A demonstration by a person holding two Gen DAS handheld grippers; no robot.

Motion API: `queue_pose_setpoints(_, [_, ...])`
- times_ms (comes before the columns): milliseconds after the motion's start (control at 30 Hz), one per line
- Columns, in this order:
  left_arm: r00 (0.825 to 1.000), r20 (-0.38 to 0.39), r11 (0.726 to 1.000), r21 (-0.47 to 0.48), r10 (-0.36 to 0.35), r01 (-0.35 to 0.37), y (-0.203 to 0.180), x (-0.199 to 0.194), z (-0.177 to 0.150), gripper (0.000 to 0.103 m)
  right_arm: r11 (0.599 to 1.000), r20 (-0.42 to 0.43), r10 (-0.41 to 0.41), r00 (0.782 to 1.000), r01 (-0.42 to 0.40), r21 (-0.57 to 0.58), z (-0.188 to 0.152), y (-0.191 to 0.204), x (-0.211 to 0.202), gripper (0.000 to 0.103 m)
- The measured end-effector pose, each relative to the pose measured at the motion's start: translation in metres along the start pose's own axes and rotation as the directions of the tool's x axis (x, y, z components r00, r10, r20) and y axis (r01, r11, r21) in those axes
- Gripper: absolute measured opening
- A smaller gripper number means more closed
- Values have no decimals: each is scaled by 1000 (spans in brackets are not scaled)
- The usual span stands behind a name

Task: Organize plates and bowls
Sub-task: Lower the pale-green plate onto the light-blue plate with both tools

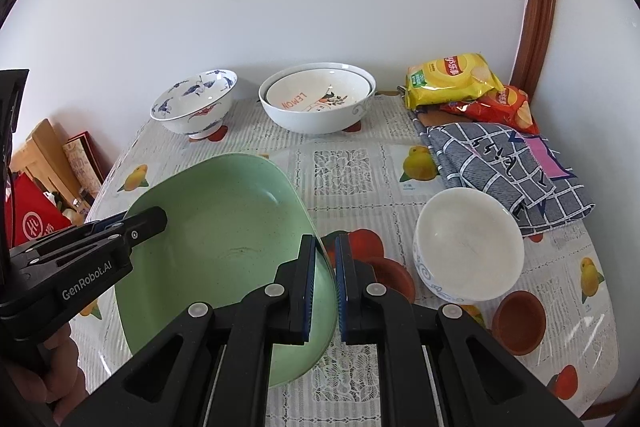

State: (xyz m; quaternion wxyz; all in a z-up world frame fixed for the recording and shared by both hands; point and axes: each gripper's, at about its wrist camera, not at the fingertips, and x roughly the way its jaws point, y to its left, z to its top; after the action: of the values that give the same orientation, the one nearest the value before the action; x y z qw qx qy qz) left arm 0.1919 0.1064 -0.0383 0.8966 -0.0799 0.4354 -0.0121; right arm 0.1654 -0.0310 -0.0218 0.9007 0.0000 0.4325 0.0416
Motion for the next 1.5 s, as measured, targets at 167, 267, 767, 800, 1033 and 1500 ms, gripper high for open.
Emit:
queue_pose_setpoints(167, [1000,-22,1000,-23,5,-5,18,17,0,16,1000,-26,9,1000,-10,-18,2,11,20,10])
queue_pose_setpoints(267, [999,-36,999,-36,11,-12,27,27,1,16,1000,-44,19,999,-20,-21,3,17,33,10])
queue_pose_setpoints(767, [997,-52,995,-83,48,-53,68,57,16,16,995,-61,61,996,-66,-81,20,53,77,10])
queue_pose_setpoints(800, [997,-60,995,-84,49,-54,70,60,15,16,995,-69,61,996,-67,-80,18,54,80,10])
queue_pose_setpoints(1033, [996,-76,995,-82,47,-53,75,71,9,18,995,-125,63,990,-72,-67,5,55,99,9])
queue_pose_setpoints(1500, [994,-80,995,-70,72,-77,73,75,8,27,991,-210,91,973,-109,-75,-17,61,105,12])
